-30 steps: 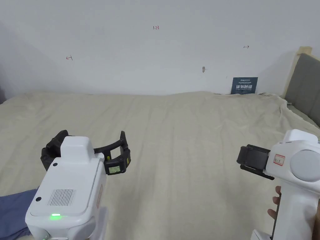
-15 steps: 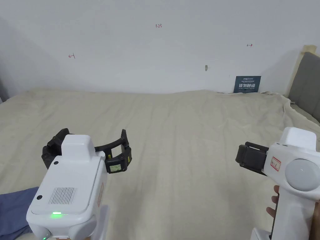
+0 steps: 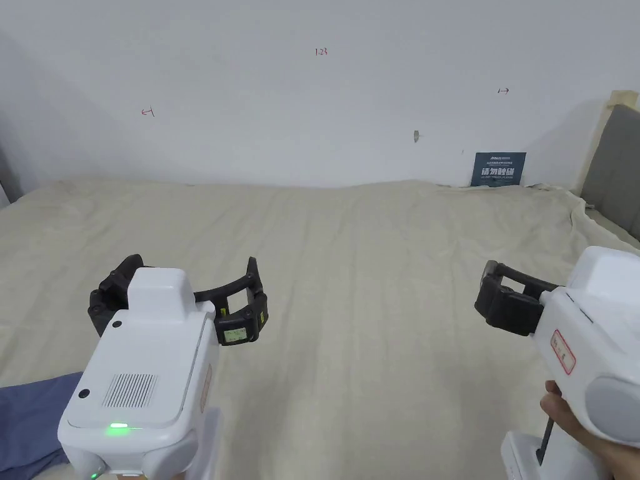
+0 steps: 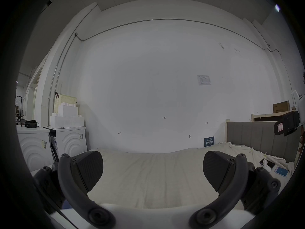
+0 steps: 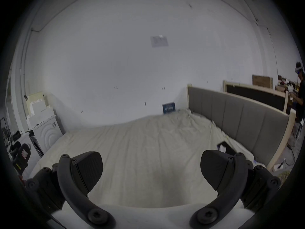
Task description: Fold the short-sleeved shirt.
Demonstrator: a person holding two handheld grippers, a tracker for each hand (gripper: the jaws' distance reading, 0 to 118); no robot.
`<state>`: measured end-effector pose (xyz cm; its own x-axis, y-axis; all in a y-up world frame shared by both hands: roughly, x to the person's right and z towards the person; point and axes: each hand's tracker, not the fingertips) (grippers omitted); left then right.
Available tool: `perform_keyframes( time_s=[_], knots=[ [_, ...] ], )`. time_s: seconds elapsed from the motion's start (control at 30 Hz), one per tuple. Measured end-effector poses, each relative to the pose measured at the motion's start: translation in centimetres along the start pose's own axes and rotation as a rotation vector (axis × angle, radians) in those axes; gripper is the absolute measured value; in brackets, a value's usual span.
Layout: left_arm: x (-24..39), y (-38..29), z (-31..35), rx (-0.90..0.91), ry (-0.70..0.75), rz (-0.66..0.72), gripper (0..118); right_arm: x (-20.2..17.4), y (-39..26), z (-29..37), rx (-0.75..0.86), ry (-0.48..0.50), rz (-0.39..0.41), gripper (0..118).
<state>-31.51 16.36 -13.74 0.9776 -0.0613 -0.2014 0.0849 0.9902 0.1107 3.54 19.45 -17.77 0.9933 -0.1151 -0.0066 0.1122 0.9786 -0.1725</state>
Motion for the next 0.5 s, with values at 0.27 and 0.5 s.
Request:
perform_keyframes(
  time_s=[0.27,0.5],
  knots=[
    [-0.10,-0.19,-0.04,0.001,0.001,-0.004,118,-0.87,-0.88,0.87,0.141,0.000,0.070,118],
    [-0.24,-0.28,-0.07,0.000,0.004,-0.002,118,-0.95,-1.06,1.09,0.175,0.015,0.099,118]
  ],
)
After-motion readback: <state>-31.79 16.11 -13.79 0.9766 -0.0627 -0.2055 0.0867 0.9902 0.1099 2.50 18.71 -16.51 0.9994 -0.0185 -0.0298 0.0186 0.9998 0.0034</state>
